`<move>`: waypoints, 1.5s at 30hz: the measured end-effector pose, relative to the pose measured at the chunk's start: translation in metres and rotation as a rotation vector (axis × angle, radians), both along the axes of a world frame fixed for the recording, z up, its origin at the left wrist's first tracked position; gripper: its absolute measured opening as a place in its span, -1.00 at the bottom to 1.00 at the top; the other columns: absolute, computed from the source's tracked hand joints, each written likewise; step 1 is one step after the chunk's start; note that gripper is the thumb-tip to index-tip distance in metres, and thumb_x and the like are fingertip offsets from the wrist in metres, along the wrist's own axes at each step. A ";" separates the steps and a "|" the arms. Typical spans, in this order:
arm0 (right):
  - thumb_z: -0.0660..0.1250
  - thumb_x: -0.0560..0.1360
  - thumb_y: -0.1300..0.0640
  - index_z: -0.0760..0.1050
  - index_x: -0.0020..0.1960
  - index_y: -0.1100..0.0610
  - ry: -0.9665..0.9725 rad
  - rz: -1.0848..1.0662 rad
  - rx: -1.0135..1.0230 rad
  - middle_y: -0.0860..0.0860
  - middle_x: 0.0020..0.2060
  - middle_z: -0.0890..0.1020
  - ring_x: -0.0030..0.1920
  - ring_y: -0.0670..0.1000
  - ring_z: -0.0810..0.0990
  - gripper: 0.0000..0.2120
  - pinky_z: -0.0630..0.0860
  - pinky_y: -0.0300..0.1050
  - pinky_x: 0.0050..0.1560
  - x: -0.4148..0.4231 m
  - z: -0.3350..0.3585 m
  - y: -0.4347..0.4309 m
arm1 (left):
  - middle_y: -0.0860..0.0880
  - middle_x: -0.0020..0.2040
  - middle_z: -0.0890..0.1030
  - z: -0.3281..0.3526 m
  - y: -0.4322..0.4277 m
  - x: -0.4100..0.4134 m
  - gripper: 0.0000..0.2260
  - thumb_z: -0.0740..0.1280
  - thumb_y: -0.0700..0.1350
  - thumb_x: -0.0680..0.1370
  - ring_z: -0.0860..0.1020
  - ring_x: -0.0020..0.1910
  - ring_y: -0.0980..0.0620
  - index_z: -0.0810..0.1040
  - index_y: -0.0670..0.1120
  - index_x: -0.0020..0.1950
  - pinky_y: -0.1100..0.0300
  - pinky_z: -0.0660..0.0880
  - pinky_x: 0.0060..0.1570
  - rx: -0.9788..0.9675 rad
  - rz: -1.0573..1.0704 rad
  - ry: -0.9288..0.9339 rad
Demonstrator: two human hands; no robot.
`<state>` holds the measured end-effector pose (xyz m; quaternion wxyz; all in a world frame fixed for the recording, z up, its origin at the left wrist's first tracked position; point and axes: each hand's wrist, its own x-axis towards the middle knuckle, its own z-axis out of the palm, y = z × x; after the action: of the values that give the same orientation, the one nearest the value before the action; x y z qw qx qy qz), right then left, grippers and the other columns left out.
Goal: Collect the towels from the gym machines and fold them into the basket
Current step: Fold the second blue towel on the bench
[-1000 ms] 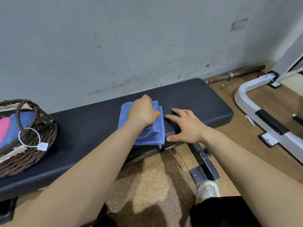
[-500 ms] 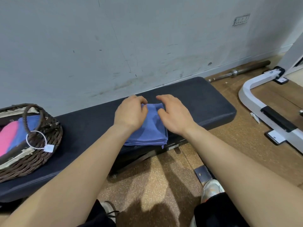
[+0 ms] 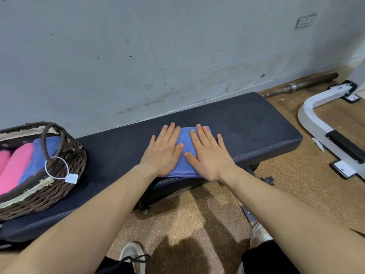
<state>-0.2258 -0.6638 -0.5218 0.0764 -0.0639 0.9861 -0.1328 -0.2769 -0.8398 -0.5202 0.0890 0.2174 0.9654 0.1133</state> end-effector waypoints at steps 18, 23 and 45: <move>0.43 0.32 -0.39 0.40 0.39 -0.20 -0.040 0.212 -0.100 -0.11 0.57 0.19 0.59 0.03 0.00 -0.31 -0.06 0.20 0.56 -0.009 0.040 0.030 | 0.01 -0.42 0.39 0.043 -0.011 0.002 -0.60 0.39 0.14 0.46 0.36 -0.41 -0.01 0.37 -0.08 -0.41 0.14 0.24 -0.38 0.230 0.553 -0.315; 0.39 0.33 -0.40 0.39 0.37 -0.14 -0.013 0.176 -0.074 -0.09 0.52 0.26 0.54 0.07 0.12 -0.31 0.02 0.16 0.54 -0.004 0.037 0.014 | -0.03 -0.31 0.42 0.056 -0.009 -0.002 -0.72 0.44 -0.08 0.48 0.38 -0.31 0.00 0.36 -0.06 -0.29 0.16 0.30 -0.30 0.559 0.530 -0.392; 0.56 0.39 0.20 0.59 0.02 0.13 -0.413 -0.227 -0.772 0.02 -0.33 0.62 -0.41 -0.08 0.48 -0.75 0.38 -0.19 -0.36 -0.062 0.045 0.033 | -0.02 -0.42 0.49 0.070 -0.049 -0.034 -0.76 0.55 0.03 0.39 0.39 -0.36 0.00 0.68 -0.10 -0.11 0.21 0.30 -0.39 0.319 0.417 -0.554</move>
<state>-0.2875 -0.6303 -0.4766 0.2271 0.0486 0.8292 -0.5085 -0.3109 -0.8892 -0.4498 0.2865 -0.0115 0.8985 0.3324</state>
